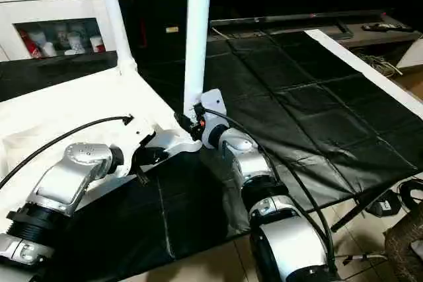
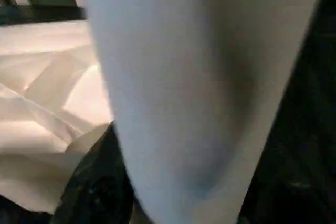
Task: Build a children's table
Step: Rotate leg to tighten
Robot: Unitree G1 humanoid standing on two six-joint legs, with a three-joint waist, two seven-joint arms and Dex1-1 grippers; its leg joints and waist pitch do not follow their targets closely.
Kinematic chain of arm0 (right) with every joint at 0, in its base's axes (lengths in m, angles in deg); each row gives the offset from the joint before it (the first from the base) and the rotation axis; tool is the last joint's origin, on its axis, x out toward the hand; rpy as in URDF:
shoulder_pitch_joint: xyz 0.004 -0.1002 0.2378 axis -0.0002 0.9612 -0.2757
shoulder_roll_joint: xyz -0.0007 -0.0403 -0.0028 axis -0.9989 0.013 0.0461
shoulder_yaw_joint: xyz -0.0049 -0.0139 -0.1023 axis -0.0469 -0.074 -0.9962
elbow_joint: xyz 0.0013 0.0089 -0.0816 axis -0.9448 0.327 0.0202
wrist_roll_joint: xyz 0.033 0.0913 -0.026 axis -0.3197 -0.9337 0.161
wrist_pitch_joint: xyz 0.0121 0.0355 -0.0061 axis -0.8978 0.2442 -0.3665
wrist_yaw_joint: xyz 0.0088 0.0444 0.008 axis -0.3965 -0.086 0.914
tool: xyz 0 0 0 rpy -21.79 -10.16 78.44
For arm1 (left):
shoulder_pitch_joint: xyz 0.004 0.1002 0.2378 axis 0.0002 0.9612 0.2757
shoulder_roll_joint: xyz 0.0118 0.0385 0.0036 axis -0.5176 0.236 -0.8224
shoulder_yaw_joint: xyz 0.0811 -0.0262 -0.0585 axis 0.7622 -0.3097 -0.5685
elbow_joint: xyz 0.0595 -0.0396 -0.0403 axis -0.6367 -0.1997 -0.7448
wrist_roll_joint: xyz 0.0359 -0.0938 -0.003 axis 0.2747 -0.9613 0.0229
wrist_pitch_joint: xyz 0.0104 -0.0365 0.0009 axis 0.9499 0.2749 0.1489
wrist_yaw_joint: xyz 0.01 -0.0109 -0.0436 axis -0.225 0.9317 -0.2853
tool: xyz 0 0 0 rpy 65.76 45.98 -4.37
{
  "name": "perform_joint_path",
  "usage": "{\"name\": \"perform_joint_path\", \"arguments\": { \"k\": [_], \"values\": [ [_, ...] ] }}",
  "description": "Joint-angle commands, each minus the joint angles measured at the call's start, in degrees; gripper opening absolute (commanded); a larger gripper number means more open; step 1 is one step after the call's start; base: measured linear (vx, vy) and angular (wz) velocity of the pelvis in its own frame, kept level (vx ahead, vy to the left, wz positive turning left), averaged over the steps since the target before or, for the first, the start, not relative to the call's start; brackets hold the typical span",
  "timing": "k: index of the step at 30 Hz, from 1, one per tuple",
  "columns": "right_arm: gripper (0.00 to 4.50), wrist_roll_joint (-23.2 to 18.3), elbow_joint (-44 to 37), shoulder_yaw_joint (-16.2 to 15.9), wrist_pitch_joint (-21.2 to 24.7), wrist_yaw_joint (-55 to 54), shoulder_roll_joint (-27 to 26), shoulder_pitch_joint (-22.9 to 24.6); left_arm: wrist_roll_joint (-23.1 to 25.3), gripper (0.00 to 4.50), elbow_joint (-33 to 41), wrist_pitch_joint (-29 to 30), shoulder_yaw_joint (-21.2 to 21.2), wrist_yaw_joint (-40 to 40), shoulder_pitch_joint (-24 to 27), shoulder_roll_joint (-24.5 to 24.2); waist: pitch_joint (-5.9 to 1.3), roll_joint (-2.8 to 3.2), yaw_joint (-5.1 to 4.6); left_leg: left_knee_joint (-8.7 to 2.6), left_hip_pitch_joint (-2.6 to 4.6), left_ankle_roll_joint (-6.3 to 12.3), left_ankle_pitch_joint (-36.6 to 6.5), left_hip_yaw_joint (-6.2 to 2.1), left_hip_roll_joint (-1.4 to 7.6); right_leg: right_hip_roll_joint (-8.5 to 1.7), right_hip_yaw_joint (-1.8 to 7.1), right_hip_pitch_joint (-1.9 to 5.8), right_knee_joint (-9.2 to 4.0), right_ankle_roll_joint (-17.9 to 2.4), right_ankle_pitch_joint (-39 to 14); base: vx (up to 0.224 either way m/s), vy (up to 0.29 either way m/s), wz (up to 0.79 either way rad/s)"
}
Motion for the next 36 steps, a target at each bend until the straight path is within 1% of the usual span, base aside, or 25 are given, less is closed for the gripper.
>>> {"name": "perform_joint_path", "arguments": {
  "k": [1, 2, 3, 4, 5, 6, 7, 8, 9, 10, 12, 14, 15, 17, 18, 19, 22, 23, 25, 26, 27, 29, 31, 33, 36],
  "values": [
    [2.92, 0.6, 5.0, -0.8, 3.0, 0.0, -0.5, 2.7, -1.6, 0.00, 2.9, -1.0, 0.6, 0.8, -1.5, 1.1, -2.94, 1.15, 0.33, -3.73, -0.44, 0.74, -14.2, -0.46, 1.65, -4.16, 3.46, 2.45, -4.14, -11.0, -14.7, 0.000, 0.000, 0.00],
    [3.02, 0.7, 4.8, -0.7, 2.6, 0.5, -0.3, 3.0, -1.5, 0.00, 1.6, -2.4, 0.5, 0.9, -2.2, 0.9, -2.99, 1.72, 0.34, -3.67, -0.47, 0.79, -13.5, -0.41, 1.62, -4.04, 3.43, 2.50, -3.98, -11.5, -12.5, 0.000, 0.000, 0.00],
    [3.10, 0.8, 4.8, -0.5, 2.3, 0.7, -0.2, 3.0, -1.4, 0.00, 1.1, -2.9, 0.5, 0.8, -2.4, 0.8, -3.18, 1.49, 0.40, -3.53, -0.57, 0.94, -12.4, -0.39, 1.58, -4.04, 3.39, 2.74, -3.69, -12.1, -10.3, 0.000, 0.000, 0.00],
    [3.29, 0.9, 4.8, -0.4, 2.2, 1.1, -0.1, 3.1, -1.3, 0.00, 0.4, -3.7, 0.6, 1.0, -2.8, 0.6, -3.37, 1.52, 0.48, -3.33, -0.67, 1.33, -10.7, -0.34, 1.50, -4.00, 3.41, 2.86, -3.35, -12.7, -7.5, 0.000, 0.000, 0.00],
    [3.29, 1.1, 4.8, -0.4, 1.8, 1.2, 0.0, 3.2, -1.2, 0.00, 0.0, -4.0, 0.6, 1.1, -3.0, 0.4, -3.49, 1.51, 0.50, -3.22, -0.73, 1.57, -9.8, -0.30, 1.48, -3.95, 3.42, 2.90, -3.17, -13.1, -6.1, 0.000, 0.000, 0.00],
    [3.43, 1.2, 4.6, -0.4, 1.4, 2.2, 0.1, 3.3, -1.3, 0.00, -0.3, -4.1, 0.5, 1.1, -3.2, 0.2, -3.46, 1.79, 0.59, -3.15, -0.85, 2.00, -9.0, -0.28, 1.48, -3.91, 3.32, 2.83, -3.05, -13.6, -4.9, 0.000, 0.000, 0.00],
    [3.43, 1.5, 4.5, -0.6, 1.2, 2.3, 0.3, 3.3, -1.3, 0.00, -0.5, -4.2, 0.5, 1.2, -3.4, 0.1, -3.48, 1.76, 0.65, -3.09, -0.79, 2.14, -8.9, -0.21, 1.53, -3.91, 3.29, 2.77, -3.12, -13.8, -4.7, 0.000, 0.000, 0.00],
    [3.53, 1.3, 3.9, -0.7, 1.2, 4.0, 0.8, 3.7, -1.3, 0.00, -1.0, -4.4, 0.4, 1.4, -3.7, -0.2, -3.50, 1.72, 0.74, -2.99, -1.01, 2.36, -8.4, -0.21, 1.57, -3.97, 3.30, 2.92, -2.86, -14.2, -3.5, 0.000, 0.000, 0.00],
    [3.64, 0.9, 3.5, -0.5, 1.4, 5.1, 1.0, 3.9, -1.3, 0.00, -1.3, -4.5, 0.4, 1.5, -3.9, -0.4, -3.46, 1.60, 0.68, -2.99, -1.10, 2.50, -8.4, -0.23, 1.50, -3.88, 3.25, 3.02, -2.84, -14.1, -3.7, 0.000, 0.000, 0.00],
    [3.73, 1.0, 3.1, -0.5, 1.1, 5.1, 1.3, 4.1, -1.3, 0.00, -1.6, -4.7, 0.4, 1.7, -4.0, -0.5, -3.34, 1.83, 0.80, -2.91, -1.00, 2.79, -9.0, -0.16, 1.51, -4.01, 3.27, 2.88, -2.99, -14.1, -4.9, 0.000, 0.000, 0.00],
    [3.96, 0.6, 1.8, -0.3, 0.5, 6.3, 2.0, 4.9, -1.2, 0.00, -2.2, -5.1, 0.5, 2.0, -4.3, -0.8, -3.20, 1.81, 0.94, -2.97, -1.02, 2.69, -9.9, -0.16, 1.58, -4.16, 3.30, 2.90, -3.32, -13.5, -7.6, 0.000, 0.000, 0.00],
    [4.02, 0.0, -1.4, -0.4, -0.1, 8.9, 3.4, 6.9, -1.1, 0.00, -3.3, -6.3, 0.8, 3.1, -4.8, -1.5, -3.20, 1.87, 1.10, -2.94, -1.02, 2.73, -9.7, -0.16, 1.57, -4.09, 3.30, 2.91, -3.36, -13.1, -7.8, 0.000, 0.000, 0.00],
    [4.19, -0.3, -2.5, -0.3, -0.2, 9.7, 4.0, 7.6, -1.1, 0.00, -3.7, -6.7, 0.9, 3.6, -4.9, -1.7, -3.22, 1.90, 1.27, -2.91, -1.02, 2.87, -9.6, -0.19, 1.57, -4.13, 3.30, 2.95, -3.36, -12.8, -7.9, 0.000, 0.000, 0.00],
    [4.30, 0.8, -3.8, -1.0, -1.4, 9.6, 5.3, 8.6, -1.2, 0.00, -4.5, -7.5, 1.0, 4.2, -5.1, -2.0, -3.29, 1.88, 1.37, -2.89, -0.99, 2.98, -9.2, -0.19, 1.64, -4.13, 3.30, 2.92, -3.27, -12.9, -7.4, 0.000, 0.000, 0.00],
    [4.46, 0.8, -5.1, -0.9, -1.5, 10.1, 6.1, 9.5, -1.2, 0.00, -5.2, -8.3, 1.1, 4.7, -5.3, -2.2, -3.31, 1.87, 1.66, -2.75, -0.96, 3.17, -8.2, -0.10, 1.50, -3.95, 3.27, 2.93, -3.25, -13.0, -6.2, 0.000, 0.000, 0.00],
    [4.46, 0.7, -6.8, -0.9, -0.3, 10.5, 6.9, 10.4, -1.2, 0.00, -5.8, -9.0, 1.3, 5.2, -5.5, -2.5, -3.38, 1.98, 1.73, -2.71, -0.98, 3.20, -8.0, -0.10, 1.54, -4.04, 3.31, 2.94, -3.07, -13.2, -5.7, 0.000, 0.000, 0.00],
    [4.46, -1.0, -14.0, -0.4, 1.7, 14.8, 10.0, 13.9, -1.2, 0.00, -8.0, -11.8, 2.0, 7.4, -5.9, -3.2, -3.34, 1.76, 1.94, -2.62, -1.16, 3.70, -7.8, -0.12, 1.39, -3.98, 3.29, 3.16, -3.15, -12.9, -5.7, 0.000, 0.000, 0.00],
    [4.46, -1.2, -14.9, -0.4, 1.8, 15.5, 10.4, 14.3, -1.2, 0.00, -8.2, -12.3, 2.1, 7.7, -6.0, -3.3, -3.38, 1.89, 2.21, -2.54, -1.03, 3.92, -7.8, -0.10, 1.44, -3.98, 3.26, 3.13, -3.25, -12.6, -5.8, 0.000, 0.000, 0.00],
    [4.46, -2.7, -20.3, -0.3, 2.6, 19.5, 13.0, 16.8, -1.2, 0.00, -9.8, -14.4, 2.8, 9.8, -6.3, -3.8, -3.40, 1.81, 2.44, -2.45, -1.17, 4.43, -7.4, -0.16, 1.38, -3.92, 3.24, 3.31, -3.12, -12.0, -5.7, 0.000, 0.000, 0.00],
    [4.46, -3.2, -21.7, -0.2, 3.1, 20.5, 13.7, 17.3, -1.3, 0.00, -10.2, -15.0, 2.9, 10.3, -6.4, -3.9, -3.34, 1.83, 2.46, -2.45, -1.18, 4.48, -7.5, -0.12, 1.40, -3.94, 3.17, 3.17, -3.21, -11.8, -6.4, 0.000, 0.000, 0.00],
    [4.46, -3.7, -23.1, -0.1, 3.6, 21.7, 14.6, 17.8, -1.4, 0.00, -10.8, -16.4, 3.2, 11.4, -6.6, -4.1, -3.27, 2.07, 2.56, -2.45, -1.14, 4.55, -7.7, -0.14, 1.33, -3.88, 3.11, 3.11, -3.43, -11.7, -7.4, 0.000, 0.000, 0.00],
    [4.46, -3.6, -25.6, -0.9, 4.1, 24.2, 17.2, 18.3, -1.4, 0.00, -12.0, -19.3, 4.1, 14.3, -6.8, -4.8, -3.28, 2.10, 2.55, -2.44, -1.11, 4.38, -7.9, -0.16, 1.38, -3.87, 3.07, 3.06, -3.49, -11.8, -8.0, 0.000, 0.000, 0.00],
    [4.46, -3.0, -27.6, -1.8, 4.8, 26.7, 19.4, 18.3, -1.4, 0.00, -13.0, -20.7, 5.2, 17.1, -7.1, -5.7, -3.36, 2.03, 2.87, -2.34, -1.04, 4.45, -7.4, -0.11, 1.45, -3.80, 3.10, 3.05, -3.30, -11.9, -7.2, 0.000, 0.000, 0.00],
    [4.46, -3.3, -29.9, -2.4, 6.9, 28.8, 20.6, 18.3, -1.2, 0.00, -14.0, -23.3, 6.1, 19.6, -7.4, -6.4, -3.41, 2.14, 3.48, -2.24, -0.90, 4.65, -7.0, -0.04, 1.55, -3.76, 3.12, 2.95, -3.14, -12.3, -5.8, 0.000, 0.000, 0.00],
    [4.46, -3.1, -31.2, -4.5, 8.6, 32.3, 21.7, 17.2, -0.5, 0.00, -15.7, -28.1, 8.1, 24.0, -7.9, -7.7, -3.44, 2.30, 3.89, -2.27, -0.87, 4.32, -8.1, -0.11, 1.58, -3.83, 3.00, 2.93, -3.16, -12.2, -6.6, 0.000, 0.000, 0.00]
  ]
}}
